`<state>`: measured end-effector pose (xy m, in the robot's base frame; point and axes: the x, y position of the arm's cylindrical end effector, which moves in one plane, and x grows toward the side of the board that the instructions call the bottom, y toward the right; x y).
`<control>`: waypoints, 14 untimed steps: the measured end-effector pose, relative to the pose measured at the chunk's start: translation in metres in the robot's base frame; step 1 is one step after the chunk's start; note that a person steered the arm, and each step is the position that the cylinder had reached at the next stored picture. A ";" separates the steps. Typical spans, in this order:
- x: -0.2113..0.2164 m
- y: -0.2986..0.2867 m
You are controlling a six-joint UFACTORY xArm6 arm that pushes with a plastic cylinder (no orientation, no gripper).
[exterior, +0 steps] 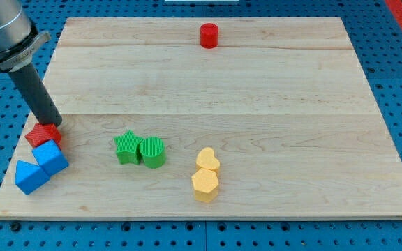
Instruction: Push the red circle close to the red star
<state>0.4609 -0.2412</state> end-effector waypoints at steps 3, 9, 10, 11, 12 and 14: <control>-0.122 0.267; -0.251 0.165; -0.228 0.173; -0.204 0.177; -0.187 0.178; -0.104 0.160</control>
<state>0.3568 -0.0814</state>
